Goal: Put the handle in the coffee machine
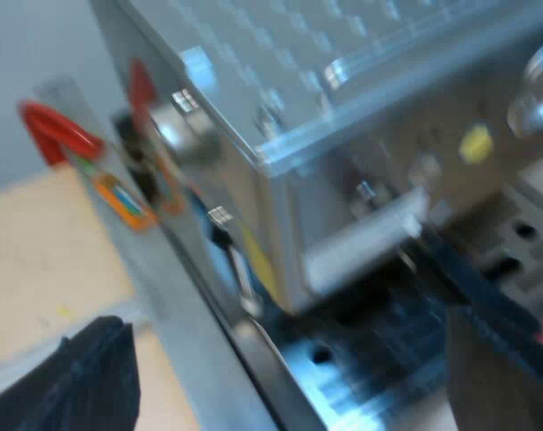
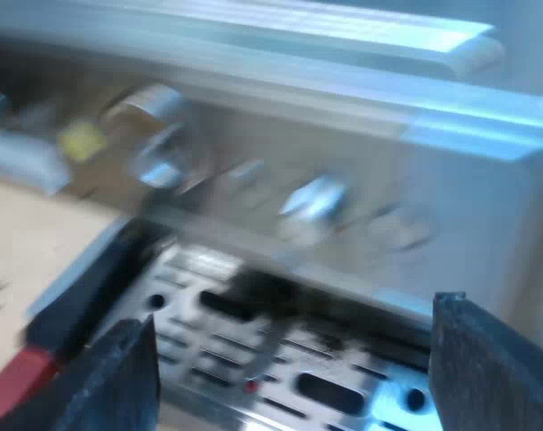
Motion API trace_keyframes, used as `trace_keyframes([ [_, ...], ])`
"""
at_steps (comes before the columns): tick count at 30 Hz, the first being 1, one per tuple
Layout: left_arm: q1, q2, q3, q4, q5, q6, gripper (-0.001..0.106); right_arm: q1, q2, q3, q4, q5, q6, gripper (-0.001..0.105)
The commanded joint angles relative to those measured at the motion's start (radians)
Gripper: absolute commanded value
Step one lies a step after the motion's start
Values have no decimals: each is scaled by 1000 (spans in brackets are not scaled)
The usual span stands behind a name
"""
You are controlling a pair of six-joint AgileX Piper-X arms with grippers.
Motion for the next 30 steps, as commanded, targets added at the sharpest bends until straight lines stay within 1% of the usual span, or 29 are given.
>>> trace_keyframes([
  [1, 6, -5, -59, -70, -46, -17, 72, -103, -6, -74, 84, 9, -13, 64],
  [3, 5, -5, -89, -88, -52, -17, 72, -176, -6, -105, 109, 9, -13, 64],
  [5, 5, -5, -119, -90, -52, -17, 72, -253, -6, -119, 115, -8, -29, 64],
  [8, 5, -10, -130, -86, -52, -17, 72, -405, -18, -121, 136, -15, -32, 64],
  [9, 5, -13, -129, -83, -52, -17, 72, -424, -19, -121, 147, -21, -32, 64],
  [10, 5, -17, -129, -74, -57, -17, 72, -484, -19, -121, 162, -39, -32, 64],
  [14, 15, -50, -129, -31, -91, -17, 72, -679, -37, -121, 210, -195, -32, 64],
  [17, 39, -80, -129, -29, -94, -17, 72, -802, -57, -121, 230, -212, -35, 64],
  [18, 45, -88, -129, -29, -94, -17, 72, -816, -61, -121, 233, -215, -37, 64],
  [21, 72, -124, -129, -24, -99, -17, 72, -883, -98, -121, 253, -255, -89, 64],
  [23, 80, -158, -129, -6, -96, -17, 72, -894, -142, -121, 286, -266, -189, 64],
  [24, 80, -168, -129, 2, -97, -17, 72, -894, -155, -121, 297, -266, -205, 64],
  [25, 80, -185, -129, 21, -101, -17, 72, -890, -182, -121, 318, -275, -217, 64],
  [29, 80, -260, -120, 96, -101, -17, 72, -887, -286, -121, 374, -286, -216, 64],
  [30, 80, -267, -116, 100, -101, -17, 72, -887, -303, -121, 379, -286, -216, 64],
])
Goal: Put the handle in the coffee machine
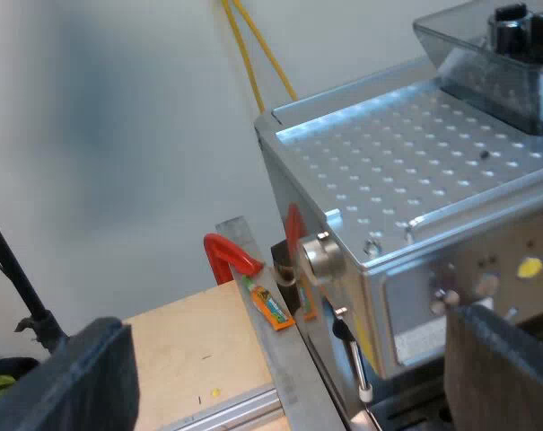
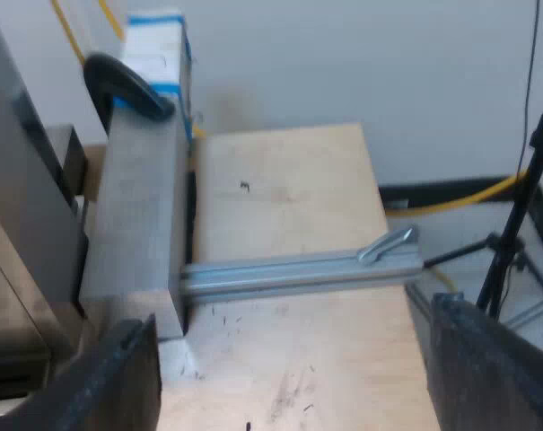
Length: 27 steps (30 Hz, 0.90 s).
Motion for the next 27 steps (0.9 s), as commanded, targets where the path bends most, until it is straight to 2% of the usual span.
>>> trace_keyframes([
  [1, 0, -45, 16, 39, -13, -10, 72, 0, -76, -9, 27, -3, -17, 64],
  [7, 0, -167, 90, 103, -10, -10, 72, 0, -213, -9, 35, -9, -17, 64],
  [15, 0, -329, 205, 112, -10, -24, 72, 0, -377, -6, 53, -9, -45, 64],
  [17, 0, -375, 229, 127, -10, -30, 72, 0, -420, 7, 86, -9, -45, 64],
  [21, 0, -431, 255, 168, -10, -38, 72, 0, -508, 74, 107, -9, -101, 64],
  [24, 0, -451, 266, 179, -10, -38, 72, 0, -573, 128, 107, -9, -101, 64],
  [27, 0, -491, 285, 224, -12, -46, 72, 0, -591, 145, 107, -9, -103, 64],
])
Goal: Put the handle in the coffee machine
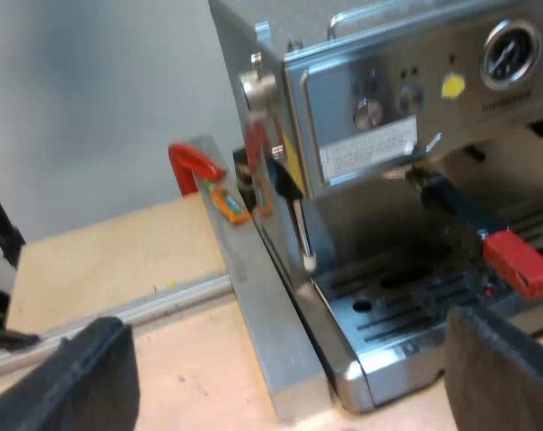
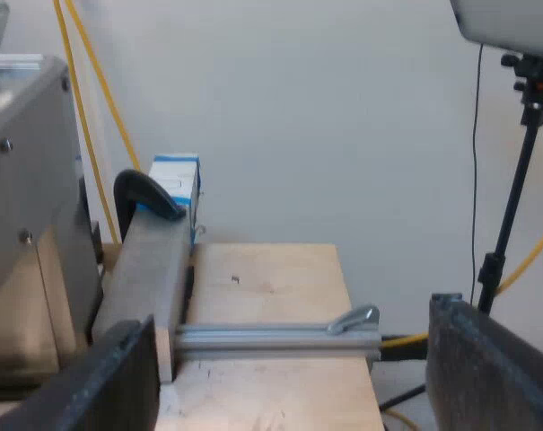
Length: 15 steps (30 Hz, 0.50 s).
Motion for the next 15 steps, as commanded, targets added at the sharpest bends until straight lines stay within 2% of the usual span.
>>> trace_keyframes([
  [1, 0, -74, 8, 38, -14, -16, 72, 0, -48, 23, -3, 0, -19, 64],
  [6, 0, -70, 8, 41, -14, -16, 72, -6, -73, 64, 46, 0, -17, 64],
  [7, 0, -70, 8, 41, -14, -13, 72, -6, -76, 99, 20, -46, -31, 64],
  [11, 0, -70, 12, 31, -14, -13, 72, -6, -76, 133, -17, -60, -31, 64],
  [13, 0, -70, 32, -41, -47, -24, 72, -6, -76, 135, -22, -62, -31, 64],
  [14, 0, -70, 50, -91, -95, -54, 72, -6, -76, 150, -39, -73, -31, 64],
  [15, 0, -70, 52, -100, -105, -62, 72, -6, -74, 158, -43, -73, -31, 64],
])
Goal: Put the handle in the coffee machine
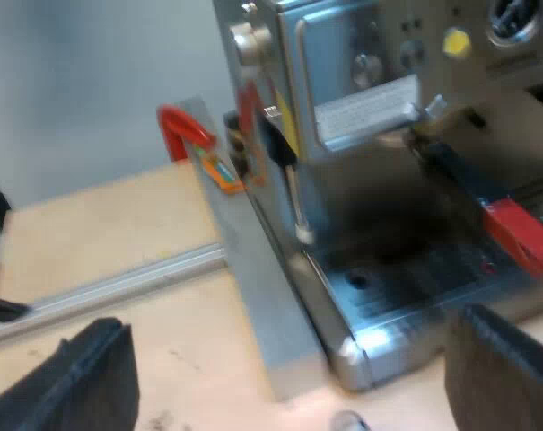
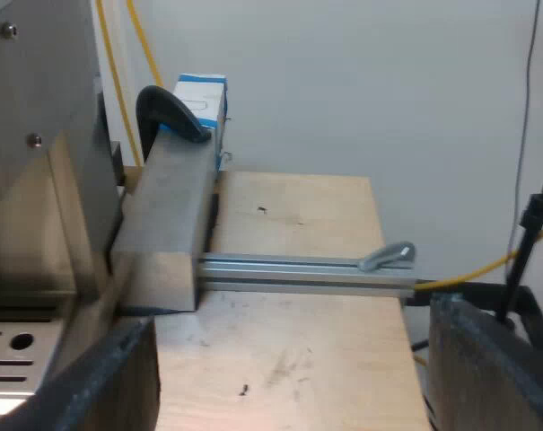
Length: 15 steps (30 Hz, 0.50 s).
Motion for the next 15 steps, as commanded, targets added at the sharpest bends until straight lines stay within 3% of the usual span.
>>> trace_keyframes([
  [1, 0, -70, 35, -134, -113, -59, 72, -6, -45, 18, -45, -26, -8, 64],
  [7, 0, -70, 58, -185, -165, -98, 72, -6, -45, 62, -53, -26, -3, 64],
  [8, 0, -70, 94, -245, -160, -115, 72, -6, -45, 71, -51, -26, -3, 64],
  [9, 0, -70, 172, -275, -105, -113, 72, -6, -45, 92, -51, -26, 13, 64],
  [15, 0, -69, 268, -275, -104, -82, 72, -6, -45, 144, -44, -26, 33, 64],
])
